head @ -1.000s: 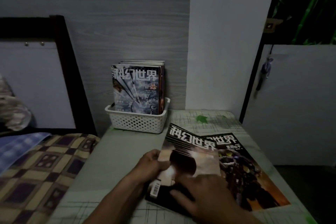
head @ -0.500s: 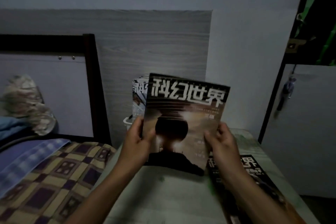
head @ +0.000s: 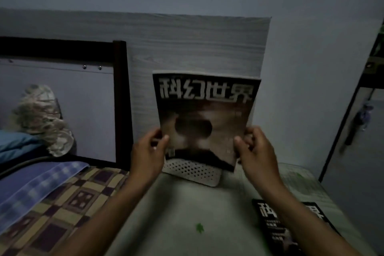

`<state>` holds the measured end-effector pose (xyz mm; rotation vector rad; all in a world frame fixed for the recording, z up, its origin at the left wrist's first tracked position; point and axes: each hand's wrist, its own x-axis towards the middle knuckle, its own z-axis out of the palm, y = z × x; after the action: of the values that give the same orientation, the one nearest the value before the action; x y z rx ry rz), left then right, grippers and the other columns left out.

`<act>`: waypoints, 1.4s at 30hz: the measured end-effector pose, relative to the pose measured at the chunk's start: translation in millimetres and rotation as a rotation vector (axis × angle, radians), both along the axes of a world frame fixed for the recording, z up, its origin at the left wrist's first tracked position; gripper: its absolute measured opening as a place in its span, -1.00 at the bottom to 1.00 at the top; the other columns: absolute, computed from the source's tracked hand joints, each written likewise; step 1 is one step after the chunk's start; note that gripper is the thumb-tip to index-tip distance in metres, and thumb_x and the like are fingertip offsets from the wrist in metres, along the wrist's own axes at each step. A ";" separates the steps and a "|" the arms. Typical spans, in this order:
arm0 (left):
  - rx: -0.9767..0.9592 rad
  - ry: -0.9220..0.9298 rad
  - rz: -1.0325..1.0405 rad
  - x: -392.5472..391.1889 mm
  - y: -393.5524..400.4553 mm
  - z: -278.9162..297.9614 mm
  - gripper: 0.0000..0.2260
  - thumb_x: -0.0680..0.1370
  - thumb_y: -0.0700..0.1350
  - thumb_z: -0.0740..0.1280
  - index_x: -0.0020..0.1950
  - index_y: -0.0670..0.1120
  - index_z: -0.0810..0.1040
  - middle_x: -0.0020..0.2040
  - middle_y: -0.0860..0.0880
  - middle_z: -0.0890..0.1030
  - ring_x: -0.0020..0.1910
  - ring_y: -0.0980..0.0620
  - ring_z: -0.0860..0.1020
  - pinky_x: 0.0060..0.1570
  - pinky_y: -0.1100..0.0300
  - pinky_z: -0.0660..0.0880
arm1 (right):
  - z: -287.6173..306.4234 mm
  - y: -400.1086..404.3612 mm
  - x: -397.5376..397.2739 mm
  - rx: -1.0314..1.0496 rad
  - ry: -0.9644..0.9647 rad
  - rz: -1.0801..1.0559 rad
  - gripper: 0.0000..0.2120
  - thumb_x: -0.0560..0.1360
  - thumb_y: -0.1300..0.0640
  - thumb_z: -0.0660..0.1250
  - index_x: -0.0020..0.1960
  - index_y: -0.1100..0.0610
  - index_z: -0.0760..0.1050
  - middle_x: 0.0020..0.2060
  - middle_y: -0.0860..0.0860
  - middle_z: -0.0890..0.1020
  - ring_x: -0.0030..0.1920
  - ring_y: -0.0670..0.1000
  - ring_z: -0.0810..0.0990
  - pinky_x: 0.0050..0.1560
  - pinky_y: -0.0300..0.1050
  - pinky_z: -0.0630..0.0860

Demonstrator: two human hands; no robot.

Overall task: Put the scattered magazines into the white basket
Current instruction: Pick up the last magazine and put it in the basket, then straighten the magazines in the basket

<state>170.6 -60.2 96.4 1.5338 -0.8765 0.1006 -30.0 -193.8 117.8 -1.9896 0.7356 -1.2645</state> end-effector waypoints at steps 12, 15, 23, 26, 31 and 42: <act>0.360 -0.260 0.042 95.8 -71.2 -36.2 -0.80 0.54 -0.16 0.39 -0.16 0.15 0.55 -0.25 0.17 0.60 -0.24 0.24 0.61 -0.31 0.42 0.44 | -53.5 -73.1 94.5 0.079 0.153 -0.147 -0.85 0.44 0.23 0.46 -0.24 0.05 0.56 -0.27 -0.05 0.64 -0.28 -0.10 0.56 -0.33 -0.30 0.40; 0.354 -0.220 0.058 104.2 -77.4 -58.2 -0.68 0.52 -0.16 0.41 -0.32 0.22 0.49 -0.41 0.19 0.56 -0.27 0.41 0.56 -0.39 0.50 0.40 | -77.4 -73.0 98.5 -0.051 0.225 -0.224 -0.87 0.42 0.18 0.49 -0.25 0.08 0.56 -0.27 -0.04 0.62 -0.31 -0.12 0.52 -0.34 -0.26 0.36; 0.321 -0.065 0.213 87.1 -84.7 -55.9 -0.82 0.47 -0.22 0.44 -0.11 -0.06 0.45 -0.06 -0.07 0.56 -0.12 -0.04 0.55 -0.14 0.07 0.51 | -71.4 -73.8 96.7 0.110 0.183 -0.212 -0.76 0.38 0.22 0.51 -0.33 0.14 0.46 -0.37 -0.04 0.57 -0.35 -0.08 0.52 -0.35 -0.21 0.40; 0.154 -0.068 0.206 48.2 -68.7 -67.7 -0.83 0.52 -0.26 0.37 -0.02 0.01 0.51 0.04 -0.06 0.54 -0.06 -0.04 0.55 -0.07 0.07 0.49 | -55.8 -66.6 65.2 0.280 0.074 0.047 -0.84 0.42 0.28 0.47 -0.26 0.15 0.52 -0.33 -0.05 0.62 -0.29 -0.11 0.58 -0.23 -0.20 0.48; 0.291 0.033 -0.118 -44.0 -27.6 -119.1 -0.80 0.47 -0.24 0.42 -0.16 0.08 0.56 -0.30 0.08 0.63 -0.33 0.15 0.58 -0.31 0.21 0.52 | -100.7 -37.9 -64.0 0.235 0.468 0.082 -0.85 0.40 0.12 0.50 -0.06 0.00 0.58 -0.15 -0.04 0.69 -0.15 -0.04 0.66 -0.12 -0.13 0.55; 0.581 0.144 -0.523 -157.6 -45.5 -114.4 -0.94 0.48 -0.06 0.44 -0.11 0.08 0.71 -0.17 0.16 0.72 -0.16 0.29 0.64 -0.01 0.26 0.56 | -105.3 -33.4 -238.4 0.323 1.074 -0.382 -0.54 0.35 -0.41 0.33 -0.10 -0.03 0.47 -0.21 -0.12 0.58 -0.24 -0.13 0.57 -0.31 -0.18 0.45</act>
<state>13.0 -105.8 -17.9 1.7526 -1.2269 -0.6890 -268.4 -227.3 12.5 -2.2135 1.7452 -0.0927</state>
